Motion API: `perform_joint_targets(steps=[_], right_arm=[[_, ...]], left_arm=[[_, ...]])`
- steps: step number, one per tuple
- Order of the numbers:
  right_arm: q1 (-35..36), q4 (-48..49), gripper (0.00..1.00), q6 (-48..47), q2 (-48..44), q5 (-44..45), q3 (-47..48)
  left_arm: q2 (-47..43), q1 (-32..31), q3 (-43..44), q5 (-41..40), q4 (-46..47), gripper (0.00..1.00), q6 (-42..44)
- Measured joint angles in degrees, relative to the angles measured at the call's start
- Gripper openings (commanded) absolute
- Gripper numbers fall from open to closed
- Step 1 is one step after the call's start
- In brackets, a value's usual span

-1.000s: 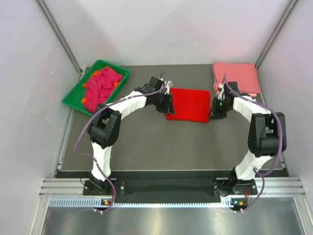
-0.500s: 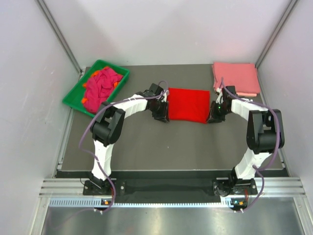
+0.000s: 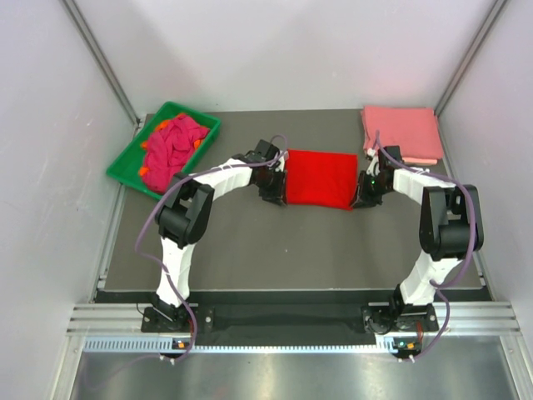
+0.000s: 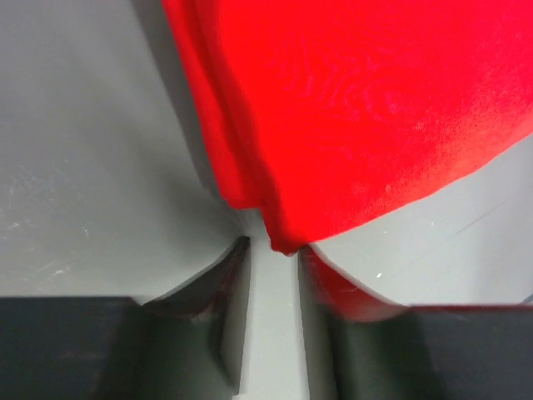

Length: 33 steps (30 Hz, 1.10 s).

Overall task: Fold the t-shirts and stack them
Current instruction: Fold the tshirt

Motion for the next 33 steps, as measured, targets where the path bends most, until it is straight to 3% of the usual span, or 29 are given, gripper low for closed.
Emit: perform_joint_targets(steps=[1, 3, 33], right_arm=[[0.0, 0.2, 0.08, 0.0, 0.0, -0.1, 0.0], [0.0, 0.7, 0.0, -0.1, 0.0, -0.3, -0.3], [-3.4, 0.3, 0.0, -1.5, -3.3, -0.6, -3.4]], left_arm=[[0.2, 0.0, 0.2, -0.1, -0.1, 0.17, 0.0], [0.8, 0.0, 0.8, -0.7, 0.1, 0.0, 0.3], [3.2, -0.1, 7.0, -8.2, -6.0, 0.0, 1.3]])
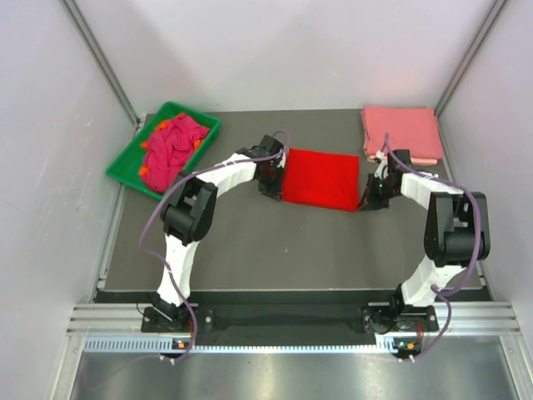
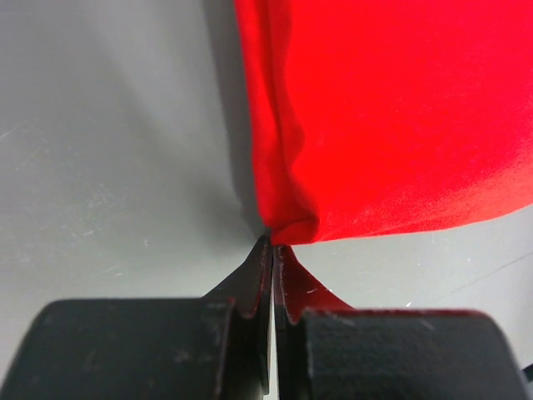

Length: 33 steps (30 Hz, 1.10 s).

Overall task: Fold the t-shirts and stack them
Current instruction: Fold the tshirt, then neatly place the folded tshirt to the corner

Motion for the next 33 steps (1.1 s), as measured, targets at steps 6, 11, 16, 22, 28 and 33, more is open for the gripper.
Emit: perform_joint_targets(steps=[6, 11, 16, 22, 28, 33], right_arm=[[0.1, 0.0, 0.0, -0.5, -1.2, 0.1, -1.2], [0.4, 0.1, 0.01, -0.5, -1.2, -0.1, -2.0], [0.4, -1.4, 0.22, -0.4, -2.0, 0.6, -2.1], [0.3, -4.2, 0.37, 1.3, -5.0, 1.3, -0.3], [0.3, -3.0, 0.4, 3.2, -4.2, 1.6, 6.8], [0.3, -0.4, 0.4, 3.8, 2.0, 2.6, 14.4]], left_arm=[[0.0, 0.0, 1.8, -1.6, -1.6, 0.0, 0.0], [0.0, 0.0, 2.1, -1.5, -2.4, 0.09, 0.0], [0.0, 0.3, 2.1, -1.6, -4.9, 0.21, 0.4], [0.0, 0.8, 7.6, -3.5, -11.0, 0.25, 1.5], [0.7, 1.2, 18.6, -1.3, -9.8, 0.23, 2.9], [5.0, 2.0, 24.7, 4.8, -2.8, 0.23, 3.0]])
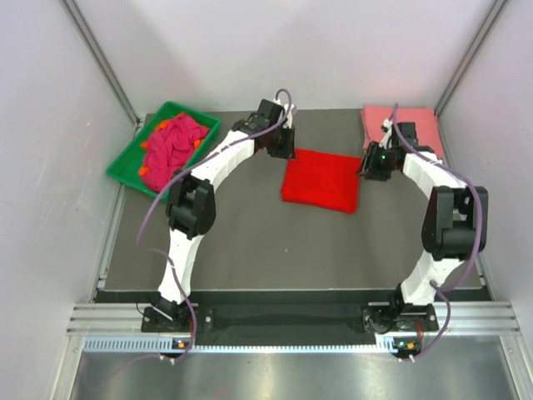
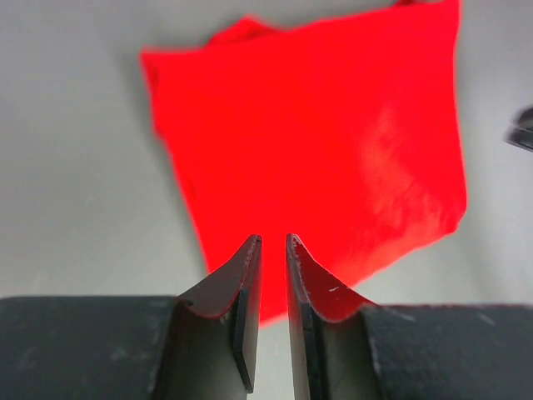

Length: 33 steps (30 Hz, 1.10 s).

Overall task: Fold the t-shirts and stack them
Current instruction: Neatly place the folded tshirt to the corner

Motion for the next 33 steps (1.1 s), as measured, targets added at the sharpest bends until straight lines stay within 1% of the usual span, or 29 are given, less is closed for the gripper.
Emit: perform_joint_targets(steps=[6, 9, 12, 16, 23, 27, 29, 33], right_arm=[[0.0, 4.7, 0.4, 1.3, 8.5, 1.3, 3.4], [0.0, 7.2, 0.41, 2.1, 11.9, 2.4, 3.8], [-0.1, 9.6, 0.41, 3.3, 14.1, 2.6, 4.5], [-0.2, 12.5, 0.43, 3.8, 16.0, 2.5, 6.3], [-0.2, 13.2, 0.43, 2.5, 18.5, 2.6, 9.7], [-0.2, 12.5, 0.43, 1.4, 19.2, 3.2, 10.9], [-0.2, 11.9, 0.44, 0.9, 19.3, 3.4, 11.3], [-0.2, 10.6, 0.43, -0.4, 20.3, 3.0, 13.0]], left_arm=[[6.7, 1.2, 0.1, 5.4, 10.8, 0.24, -0.1], [10.3, 1.9, 0.2, 5.8, 16.2, 0.24, -1.0], [14.6, 3.0, 2.3, 5.6, 20.5, 0.24, -3.4], [18.8, 4.8, 5.4, 6.5, 23.9, 0.26, -7.0], [19.3, 6.6, 6.6, 6.1, 27.5, 0.27, -8.9], [19.1, 7.9, 6.6, 7.9, 27.1, 0.27, -9.8], [18.1, 8.7, 6.3, 8.4, 25.0, 0.27, -9.9], [10.3, 10.1, -1.0, 8.9, 20.9, 0.27, -8.5]])
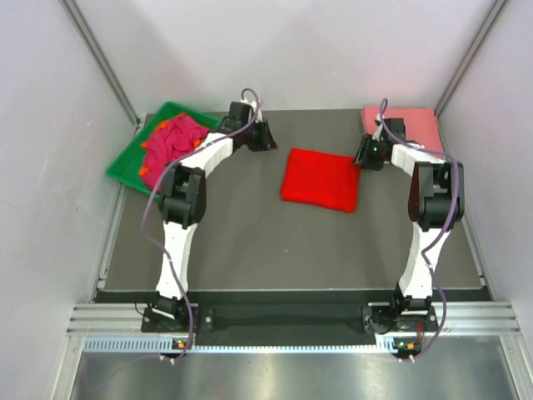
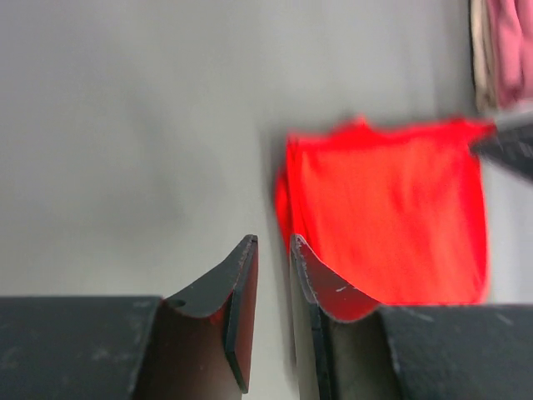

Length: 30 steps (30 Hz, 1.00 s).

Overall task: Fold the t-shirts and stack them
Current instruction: Neatly place the folded tshirt to the corner

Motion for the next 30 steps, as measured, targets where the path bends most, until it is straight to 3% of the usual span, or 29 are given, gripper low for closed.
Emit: perform_joint_targets(steps=[7, 12, 14, 18, 30], right_arm=[[0.0, -1.0, 0.42, -1.9, 1.1, -3.0, 1.6], [0.0, -1.3, 0.39, -2.2, 1.4, -4.3, 1.9], [0.0, -1.6, 0.34, -2.6, 1.4, -4.5, 1.9], [0.0, -2.3, 0.02, -3.5, 1.6, -4.4, 1.9], [0.1, -5.4, 0.0, -4.9, -3.4, -1.8, 2.7]], left_arm=[[-23.7, 0.3, -20.5, 2.9, -6.3, 0.25, 2.6], [-34.9, -1.8, -33.5, 6.6, -7.6, 0.25, 3.5], [-37.0, -2.6, -37.0, 7.8, -8.6, 0.25, 4.1], [-39.1, -3.0, -41.4, 8.5, -10.7, 0.25, 5.6], [-44.7, -3.0, -46.2, 8.3, -11.2, 0.24, 6.9]])
